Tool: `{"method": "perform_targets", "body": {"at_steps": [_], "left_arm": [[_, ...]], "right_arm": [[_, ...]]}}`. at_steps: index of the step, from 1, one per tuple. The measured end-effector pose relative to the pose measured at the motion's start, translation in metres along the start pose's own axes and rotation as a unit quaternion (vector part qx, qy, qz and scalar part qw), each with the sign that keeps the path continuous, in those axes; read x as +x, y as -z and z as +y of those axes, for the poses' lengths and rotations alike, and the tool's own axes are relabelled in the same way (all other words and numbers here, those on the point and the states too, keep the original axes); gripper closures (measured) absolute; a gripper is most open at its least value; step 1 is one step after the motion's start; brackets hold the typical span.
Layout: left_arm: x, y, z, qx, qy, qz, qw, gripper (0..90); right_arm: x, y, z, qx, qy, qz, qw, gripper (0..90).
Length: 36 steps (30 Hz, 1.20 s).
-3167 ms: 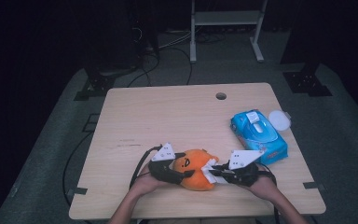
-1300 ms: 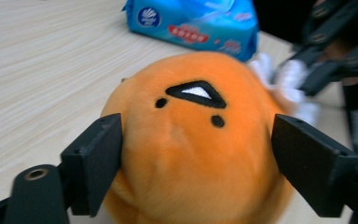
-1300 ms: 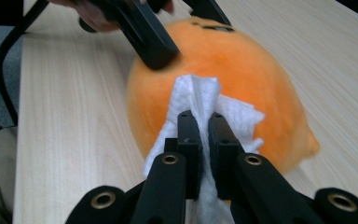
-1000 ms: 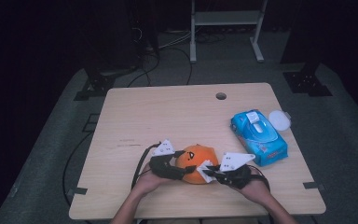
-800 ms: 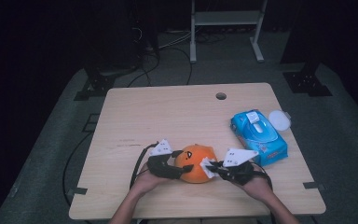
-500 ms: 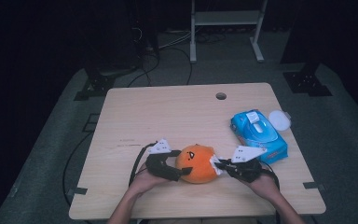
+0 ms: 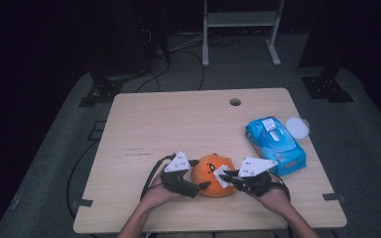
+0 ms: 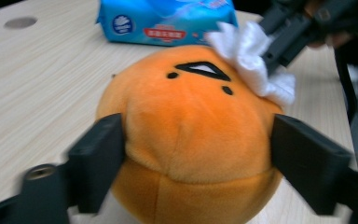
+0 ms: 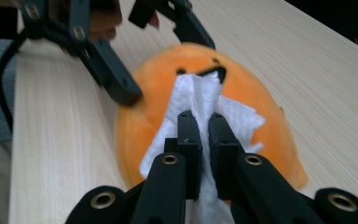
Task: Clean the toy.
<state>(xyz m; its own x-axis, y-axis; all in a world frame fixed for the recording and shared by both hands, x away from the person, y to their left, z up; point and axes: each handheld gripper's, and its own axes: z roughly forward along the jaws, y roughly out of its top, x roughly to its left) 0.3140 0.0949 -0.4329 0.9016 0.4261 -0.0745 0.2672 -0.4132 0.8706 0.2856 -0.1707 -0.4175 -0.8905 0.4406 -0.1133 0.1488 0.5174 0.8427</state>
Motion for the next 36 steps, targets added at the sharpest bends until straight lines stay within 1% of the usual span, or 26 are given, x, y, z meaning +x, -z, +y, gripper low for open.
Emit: {"method": "perform_targets", "body": {"at_steps": [1, 3, 6, 7, 8, 10, 13, 15, 18, 19, 20, 21, 22, 23, 24, 25, 26, 27, 28, 30, 31, 32, 33, 34, 35, 36], "left_arm": [[0.002, -0.002, -0.001, -0.003, 0.023, -0.012, 0.9997, 13.5], [0.001, -0.004, -0.001, -0.004, 0.024, -0.012, 0.9996, 21.5], [-0.005, -0.005, 0.002, -0.001, -0.005, -0.008, 0.9999, 25.5], [-0.012, -0.006, 0.005, 0.006, -0.041, -0.004, 0.9991, 27.6], [-0.012, -0.006, 0.005, 0.006, -0.041, -0.004, 0.9991, 28.4], [-0.019, -0.006, 0.006, 0.011, -0.072, 0.000, 0.9974, 29.4], [-0.019, -0.005, 0.004, 0.011, -0.083, -0.003, 0.9965, 30.9], [-0.019, -0.005, 0.003, 0.013, -0.089, -0.004, 0.9960, 30.8], [-0.017, -0.005, 0.004, 0.011, -0.075, -0.005, 0.9971, 20.3], [-0.015, -0.006, 0.004, 0.007, -0.054, -0.008, 0.9985, 20.3], [-0.010, -0.006, 0.005, -0.002, -0.020, -0.014, 0.9997, 14.6], [-0.005, -0.007, 0.005, -0.007, 0.024, -0.017, 0.9995, 8.3], [-0.005, -0.007, 0.005, -0.007, 0.024, -0.017, 0.9995, 8.1], [-0.003, -0.009, 0.005, -0.005, 0.042, -0.023, 0.9989, 8.1], [-0.003, -0.010, 0.004, -0.003, 0.044, -0.023, 0.9988, 13.0], [-0.005, -0.010, 0.004, 0.000, 0.037, -0.020, 0.9991, 16.9], [-0.007, -0.010, 0.004, 0.000, 0.022, -0.017, 0.9996, 16.9], [-0.010, -0.010, 0.004, -0.001, 0.004, -0.011, 0.9999, 21.5], [-0.012, -0.010, 0.005, 0.001, -0.005, -0.009, 0.9999, 24.5], [-0.018, -0.010, 0.006, 0.005, -0.040, -0.005, 0.9992, 27.1], [-0.026, -0.012, 0.008, 0.009, -0.082, -0.006, 0.9966, 29.8], [-0.026, -0.012, 0.008, 0.009, -0.082, -0.006, 0.9966, 30.4], [-0.031, -0.013, 0.009, 0.011, -0.100, -0.006, 0.9950, 30.9], [-0.034, -0.013, 0.010, 0.015, -0.114, -0.005, 0.9933, 30.9], [-0.038, -0.013, 0.010, 0.018, -0.128, -0.003, 0.9916, 31.2], [-0.038, -0.013, 0.010, 0.018, -0.128, -0.003, 0.9916, 31.2]], "right_arm": [[-0.003, 0.002, -0.003, -0.002, -0.008, 0.000, 1.0000, 84.9], [-0.002, 0.003, -0.002, -0.001, -0.008, -0.003, 1.0000, 84.9], [0.002, 0.003, 0.002, -0.004, -0.003, -0.002, 1.0000, 84.9], [0.009, 0.000, 0.009, -0.010, 0.009, 0.008, 0.9999, 84.8], [0.009, 0.000, 0.009, -0.010, 0.009, 0.008, 0.9999, 84.8], [0.015, -0.002, 0.017, -0.015, 0.022, 0.013, 0.9996, 84.9], [0.012, 0.000, 0.019, -0.023, 0.022, 0.010, 0.9994, 84.9], [0.002, 0.005, 0.013, -0.028, 0.004, -0.008, 0.9996, 84.9], [-0.009, 0.009, 0.003, -0.020, -0.015, -0.019, 0.9995, 84.8], [-0.009, 0.009, 0.003, -0.020, -0.015, -0.019, 0.9995, 84.8], [-0.011, 0.010, 0.000, -0.018, -0.021, -0.019, 0.9994, 84.9], [-0.013, 0.010, -0.006, -0.013, -0.029, -0.016, 0.9993, 84.8], [-0.013, 0.010, -0.006, -0.013, -0.029, -0.016, 0.9993, 84.8], [-0.012, 0.009, -0.008, -0.012, -0.029, -0.014, 0.9994, 84.9], [-0.009, 0.009, -0.008, -0.009, -0.026, -0.010, 0.9996, 84.8], [-0.006, 0.010, -0.007, -0.007, -0.021, -0.013, 0.9997, 84.8], [-0.006, 0.010, -0.007, -0.007, -0.021, -0.013, 0.9997, 84.8], [-0.005, 0.010, -0.006, -0.004, -0.018, -0.013, 0.9997, 84.8], [-0.003, 0.011, -0.004, -0.006, -0.016, -0.013, 0.9998, 84.8], [0.000, 0.012, 0.001, -0.017, -0.013, -0.006, 0.9998, 84.8], [0.005, 0.011, 0.009, -0.030, -0.005, 0.003, 0.9995, 84.8], [0.005, 0.011, 0.009, -0.030, -0.005, 0.003, 0.9995, 84.8], [0.008, 0.010, 0.017, -0.035, 0.007, 0.004, 0.9993, 84.8], [0.008, 0.010, 0.017, -0.035, 0.007, 0.004, 0.9993, 84.8], [0.006, 0.011, 0.021, -0.035, 0.013, -0.005, 0.9993, 84.8], [0.006, 0.011, 0.021, -0.035, 0.013, -0.005, 0.9993, 84.8]]}}
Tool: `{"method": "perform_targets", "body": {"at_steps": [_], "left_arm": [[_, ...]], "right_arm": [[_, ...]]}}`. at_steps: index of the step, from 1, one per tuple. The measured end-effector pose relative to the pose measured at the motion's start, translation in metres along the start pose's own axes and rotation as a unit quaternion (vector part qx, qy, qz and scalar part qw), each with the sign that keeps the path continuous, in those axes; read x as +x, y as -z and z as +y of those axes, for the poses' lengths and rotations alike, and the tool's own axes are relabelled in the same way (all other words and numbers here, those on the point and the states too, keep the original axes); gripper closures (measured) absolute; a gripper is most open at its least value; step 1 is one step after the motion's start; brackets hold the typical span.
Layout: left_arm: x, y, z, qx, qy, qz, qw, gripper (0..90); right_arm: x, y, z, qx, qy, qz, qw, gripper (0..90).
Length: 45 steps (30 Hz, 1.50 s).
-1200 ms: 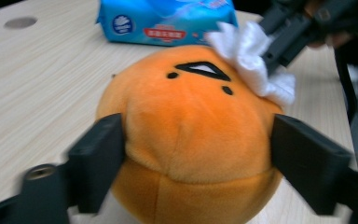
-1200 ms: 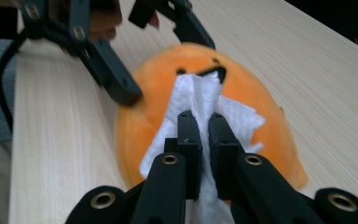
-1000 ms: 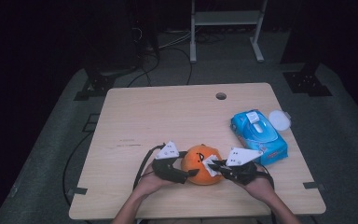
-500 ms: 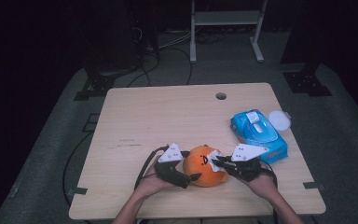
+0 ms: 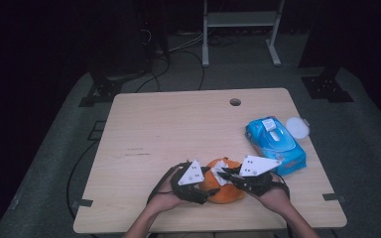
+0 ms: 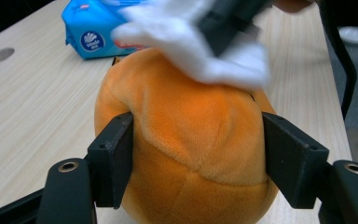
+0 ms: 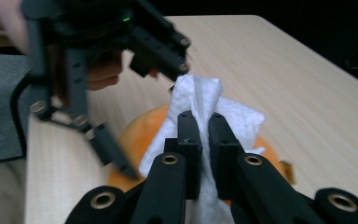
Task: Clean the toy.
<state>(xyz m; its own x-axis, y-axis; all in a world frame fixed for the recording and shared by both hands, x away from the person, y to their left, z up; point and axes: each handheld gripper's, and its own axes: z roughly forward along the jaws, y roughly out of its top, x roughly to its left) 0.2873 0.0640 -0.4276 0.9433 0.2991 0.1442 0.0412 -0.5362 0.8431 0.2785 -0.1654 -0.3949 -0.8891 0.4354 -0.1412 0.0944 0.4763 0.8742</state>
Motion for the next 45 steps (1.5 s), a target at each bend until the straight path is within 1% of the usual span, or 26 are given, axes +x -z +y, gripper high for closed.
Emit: {"method": "perform_targets", "body": {"at_steps": [2, 4, 5, 6, 8, 9, 10, 12, 14, 16, 19, 21, 24, 25, 26, 27, 29, 31, 32, 33, 34, 35, 37, 39, 40, 45], "left_arm": [[0.001, 0.000, -0.002, -0.003, 0.003, -0.001, 1.0000, 31.0], [0.005, 0.000, -0.004, -0.006, 0.023, -0.002, 0.9997, 25.4], [0.011, 0.000, -0.005, -0.015, 0.070, -0.012, 0.9974, 16.1], [0.011, 0.000, -0.005, -0.015, 0.070, -0.012, 0.9974, 13.1], [0.016, 0.000, -0.006, -0.031, 0.124, -0.029, 0.9914, 11.1], [0.017, -0.001, -0.006, -0.034, 0.139, -0.030, 0.9892, 12.0], [0.017, -0.002, -0.005, -0.031, 0.145, -0.022, 0.9887, 12.0], [0.014, -0.003, -0.004, -0.021, 0.129, -0.012, 0.9914, 17.1], [0.008, -0.004, -0.004, -0.022, 0.097, -0.005, 0.9951, 23.3], [0.002, -0.004, -0.001, -0.019, 0.060, 0.001, 0.9980, 28.0], [-0.005, -0.004, 0.002, -0.008, 0.015, 0.008, 0.9998, 30.7], [-0.010, -0.002, 0.002, -0.006, -0.009, 0.006, 0.9999, 31.2], [-0.009, -0.003, 0.002, -0.011, 0.002, 0.006, 0.9999, 29.1], [-0.006, -0.003, 0.002, -0.012, 0.013, 0.003, 0.9998, 20.0], [-0.005, -0.003, 0.003, -0.015, 0.026, 0.001, 0.9996, 20.0], [-0.002, -0.003, 0.003, -0.015, 0.043, 0.000, 0.9990, 12.9], [0.001, -0.004, 0.003, -0.011, 0.069, 0.000, 0.9976, 10.1], [0.002, -0.006, 0.002, -0.012, 0.090, -0.006, 0.9959, 14.6], [-0.001, -0.006, 0.002, -0.012, 0.070, -0.003, 0.9975, 18.6], [-0.001, -0.006, 0.002, -0.012, 0.070, -0.003, 0.9975, 21.6], [-0.005, -0.006, 0.004, -0.009, 0.044, -0.001, 0.9990, 23.2], [-0.005, -0.006, 0.004, -0.009, 0.044, -0.001, 0.9990, 24.6], [-0.011, -0.006, 0.006, -0.004, 0.008, 0.004, 1.0000, 25.7], [-0.016, -0.006, 0.008, 0.001, -0.021, 0.007, 0.9997, 27.4], [-0.018, -0.006, 0.008, 0.002, -0.027, 0.009, 0.9996, 28.4], [-0.019, -0.004, 0.004, 0.001, -0.036, 0.008, 0.9993, 30.0]], "right_arm": [[-0.006, 0.002, -0.004, 0.002, -0.009, -0.007, 0.9999, 84.8], [-0.015, 0.004, -0.015, 0.008, -0.029, -0.012, 0.9995, 84.8], [-0.020, 0.007, -0.024, 0.017, -0.040, -0.011, 0.9990, 84.8], [-0.020, 0.007, -0.024, 0.017, -0.040, -0.011, 0.9990, 84.8], [-0.020, 0.010, -0.028, 0.019, -0.045, -0.009, 0.9988, 84.9], [-0.017, 0.012, -0.029, 0.019, -0.039, -0.008, 0.9990, 84.8], [-0.017, 0.012, -0.029, 0.019, -0.039, -0.008, 0.9990, 84.8], [-0.010, 0.013, -0.026, 0.014, -0.034, 0.002, 0.9993, 84.8], [-0.005, 0.011, -0.021, 0.013, -0.028, 0.007, 0.9995, 84.8], [0.001, 0.005, -0.013, -0.001, -0.022, 0.024, 0.9995, 84.8], [0.004, 0.003, -0.004, -0.002, -0.007, 0.018, 0.9998, 84.8], [0.000, 0.004, -0.004, -0.007, -0.014, 0.007, 0.9999, 84.8], [-0.008, 0.006, -0.010, 0.001, -0.021, -0.003, 0.9998, 84.8], [-0.011, 0.007, -0.017, 0.004, -0.028, -0.006, 0.9996, 84.8], [-0.011, 0.007, -0.017, 0.004, -0.028, -0.006, 0.9996, 84.8], [-0.009, 0.009, -0.021, 0.009, -0.028, -0.010, 0.9995, 84.8], [-0.009, 0.010, -0.022, 0.010, -0.029, -0.010, 0.9995, 84.8], [-0.009, 0.014, -0.023, 0.010, -0.030, -0.012, 0.9994, 84.8], [-0.008, 0.014, -0.022, 0.008, -0.030, -0.012, 0.9995, 84.8], [-0.005, 0.014, -0.020, 0.004, -0.027, -0.009, 0.9996, 84.8], [-0.002, 0.014, -0.017, 0.001, -0.021, -0.005, 0.9998, 84.8], [-0.002, 0.014, -0.017, 0.001, -0.021, -0.005, 0.9998, 84.8], [0.007, 0.012, -0.009, -0.010, -0.017, 0.016, 0.9997, 84.8], [0.013, 0.008, -0.004, -0.012, -0.005, 0.019, 0.9997, 84.8], [0.014, 0.006, -0.001, -0.011, 0.007, 0.015, 0.9998, 84.9], [-0.005, 0.006, -0.006, -0.009, -0.020, -0.011, 0.9997, 84.9]]}}
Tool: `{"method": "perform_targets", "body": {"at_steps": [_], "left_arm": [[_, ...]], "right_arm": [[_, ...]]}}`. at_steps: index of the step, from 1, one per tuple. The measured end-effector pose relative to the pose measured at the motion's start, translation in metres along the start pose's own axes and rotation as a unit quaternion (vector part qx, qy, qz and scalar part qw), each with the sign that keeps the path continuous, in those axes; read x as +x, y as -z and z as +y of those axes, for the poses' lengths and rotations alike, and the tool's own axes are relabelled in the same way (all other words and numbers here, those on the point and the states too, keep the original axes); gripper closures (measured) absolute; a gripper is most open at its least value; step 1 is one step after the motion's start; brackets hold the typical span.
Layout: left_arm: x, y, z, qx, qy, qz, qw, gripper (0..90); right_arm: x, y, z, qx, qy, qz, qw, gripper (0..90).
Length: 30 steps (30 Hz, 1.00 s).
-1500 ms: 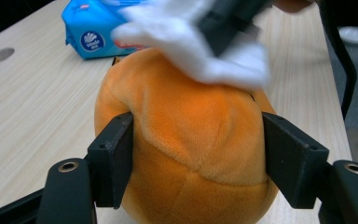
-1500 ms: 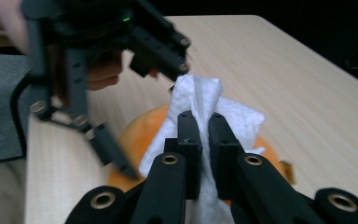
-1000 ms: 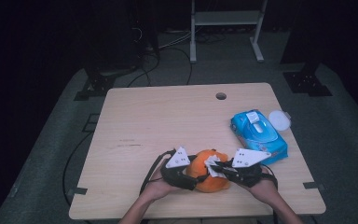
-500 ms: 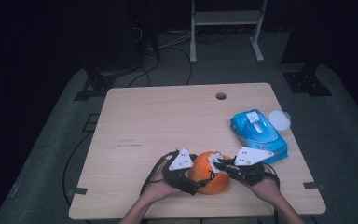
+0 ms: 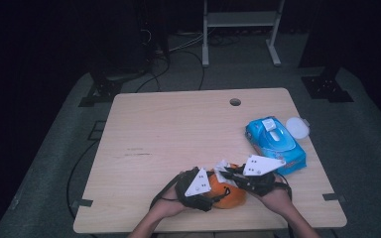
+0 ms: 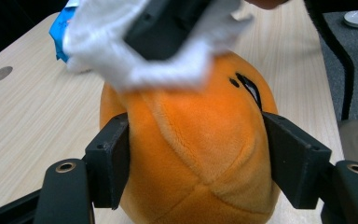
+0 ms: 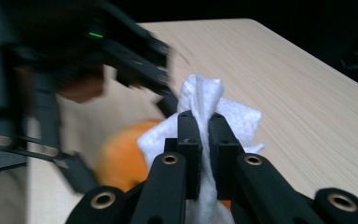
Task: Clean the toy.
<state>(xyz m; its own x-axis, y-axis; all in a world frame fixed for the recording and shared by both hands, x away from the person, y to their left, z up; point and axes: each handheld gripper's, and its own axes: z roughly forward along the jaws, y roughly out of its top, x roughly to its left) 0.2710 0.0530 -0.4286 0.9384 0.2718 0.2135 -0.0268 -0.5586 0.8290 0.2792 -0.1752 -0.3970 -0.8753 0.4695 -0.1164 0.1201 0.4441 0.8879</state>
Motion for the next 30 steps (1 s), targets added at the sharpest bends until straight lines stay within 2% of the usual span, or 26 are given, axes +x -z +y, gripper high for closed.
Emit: {"method": "perform_targets", "body": {"at_steps": [3, 6, 7, 9, 10, 11, 12, 15, 17, 23, 24, 25, 27, 29, 30], "left_arm": [[0.002, 0.000, -0.001, -0.002, 0.005, -0.002, 1.0000, 29.6], [0.001, -0.002, 0.000, -0.007, 0.002, -0.002, 1.0000, 29.5], [0.000, -0.002, 0.000, -0.006, -0.001, -0.003, 1.0000, 29.3], [-0.001, -0.003, 0.001, -0.004, -0.006, -0.004, 1.0000, 28.8], [-0.001, -0.003, 0.001, -0.004, -0.008, -0.004, 1.0000, 28.6], [-0.001, -0.003, 0.001, -0.004, -0.008, -0.004, 1.0000, 28.6], [-0.001, -0.002, 0.001, -0.003, -0.007, -0.003, 1.0000, 28.7], [0.000, -0.001, -0.001, 0.000, -0.005, -0.003, 1.0000, 29.1], [0.002, 0.000, -0.004, 0.002, 0.000, -0.006, 1.0000, 29.3], [0.013, 0.004, -0.014, 0.001, 0.034, -0.018, 0.9993, 29.1], [0.015, 0.005, -0.015, -0.002, 0.046, -0.023, 0.9987, 28.4], [0.017, 0.005, -0.014, -0.001, 0.053, -0.028, 0.9982, 24.1], [0.022, 0.007, -0.011, -0.007, 0.081, -0.036, 0.9960, 15.2], [0.023, 0.009, -0.007, -0.026, 0.085, -0.034, 0.9955, 13.3], [0.022, 0.010, -0.004, -0.034, 0.077, -0.027, 0.9961, 15.1]], "right_arm": [[-0.013, 0.006, -0.011, 0.008, -0.017, -0.018, 0.9997, 84.9], [-0.020, 0.010, -0.017, 0.013, -0.028, -0.024, 0.9992, 84.9], [-0.019, 0.011, -0.017, 0.013, -0.032, -0.023, 0.9991, 84.9], [-0.013, 0.011, -0.013, 0.008, -0.024, -0.017, 0.9995, 84.8], [-0.005, 0.008, -0.006, -0.004, -0.015, 0.004, 0.9999, 84.8], [-0.005, 0.008, -0.006, -0.004, -0.015, 0.004, 0.9999, 84.8], [0.003, 0.004, 0.000, -0.006, -0.005, 0.017, 0.9998, 84.8], [0.006, 0.001, 0.002, -0.002, 0.004, 0.015, 0.9999, 84.8], [0.003, 0.000, 0.000, 0.001, -0.001, 0.011, 0.9999, 84.8], [-0.020, 0.007, -0.021, 0.017, -0.034, -0.020, 0.9991, 84.8], [-0.021, 0.008, -0.023, 0.018, -0.040, -0.021, 0.9988, 84.8], [-0.021, 0.008, -0.024, 0.017, -0.042, -0.021, 0.9987, 84.9], [-0.018, 0.006, -0.023, 0.019, -0.034, -0.026, 0.9989, 84.8], [-0.013, 0.004, -0.019, 0.017, -0.026, -0.029, 0.9991, 84.9], [-0.006, 0.001, -0.013, 0.012, -0.015, -0.022, 0.9996, 84.8]]}}
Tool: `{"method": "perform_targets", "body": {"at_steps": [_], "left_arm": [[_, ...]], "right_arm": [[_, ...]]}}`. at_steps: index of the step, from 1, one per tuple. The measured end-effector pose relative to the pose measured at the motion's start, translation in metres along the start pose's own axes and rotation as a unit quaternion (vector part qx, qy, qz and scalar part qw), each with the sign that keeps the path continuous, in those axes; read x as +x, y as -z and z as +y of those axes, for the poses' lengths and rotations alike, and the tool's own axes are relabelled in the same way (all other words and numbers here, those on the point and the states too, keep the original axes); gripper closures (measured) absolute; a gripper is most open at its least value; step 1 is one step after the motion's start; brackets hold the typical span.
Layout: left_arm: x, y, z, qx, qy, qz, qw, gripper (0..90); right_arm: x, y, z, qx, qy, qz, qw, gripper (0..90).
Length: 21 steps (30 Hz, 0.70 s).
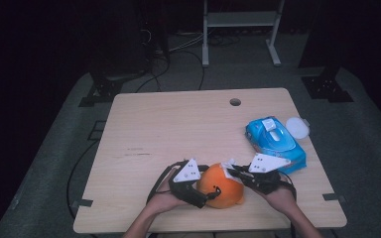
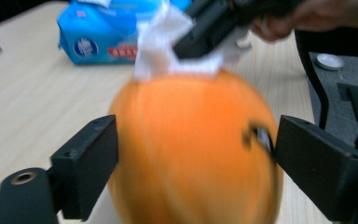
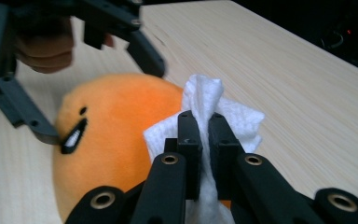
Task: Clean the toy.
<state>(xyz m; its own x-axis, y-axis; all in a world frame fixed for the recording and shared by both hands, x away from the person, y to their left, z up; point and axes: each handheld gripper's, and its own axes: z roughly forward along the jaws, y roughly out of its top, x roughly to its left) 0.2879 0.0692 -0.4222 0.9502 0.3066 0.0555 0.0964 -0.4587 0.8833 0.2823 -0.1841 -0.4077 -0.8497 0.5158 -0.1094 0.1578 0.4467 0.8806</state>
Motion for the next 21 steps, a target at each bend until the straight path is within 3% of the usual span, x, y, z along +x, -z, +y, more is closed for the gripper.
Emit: {"method": "perform_targets", "body": {"at_steps": [2, 3, 5, 8, 16, 21], "left_arm": [[0.000, 0.000, 0.000, 0.000, -0.001, -0.001, 1.0000, 15.2], [-0.001, -0.001, -0.001, 0.004, -0.003, 0.001, 1.0000, 20.1], [0.000, -0.001, -0.005, 0.011, -0.012, 0.004, 0.9999, 23.4], [0.003, 0.000, -0.009, 0.013, -0.004, 0.001, 0.9999, 28.2], [0.011, 0.004, -0.017, 0.014, 0.019, -0.004, 0.9997, 29.3], [0.009, 0.002, -0.016, 0.016, 0.008, -0.007, 0.9998, 29.3]], "right_arm": [[0.003, -0.001, 0.002, -0.001, 0.003, 0.003, 1.0000, 84.8], [0.009, -0.004, 0.005, -0.001, 0.014, 0.007, 0.9999, 84.8], [0.009, -0.005, 0.005, 0.000, 0.016, 0.008, 0.9998, 84.8], [0.005, -0.005, 0.002, 0.003, 0.010, 0.012, 0.9999, 84.8], [-0.010, 0.005, -0.013, 0.016, -0.011, 0.003, 0.9998, 84.8], [0.000, 0.002, -0.003, 0.004, -0.005, 0.016, 0.9999, 84.8]]}}
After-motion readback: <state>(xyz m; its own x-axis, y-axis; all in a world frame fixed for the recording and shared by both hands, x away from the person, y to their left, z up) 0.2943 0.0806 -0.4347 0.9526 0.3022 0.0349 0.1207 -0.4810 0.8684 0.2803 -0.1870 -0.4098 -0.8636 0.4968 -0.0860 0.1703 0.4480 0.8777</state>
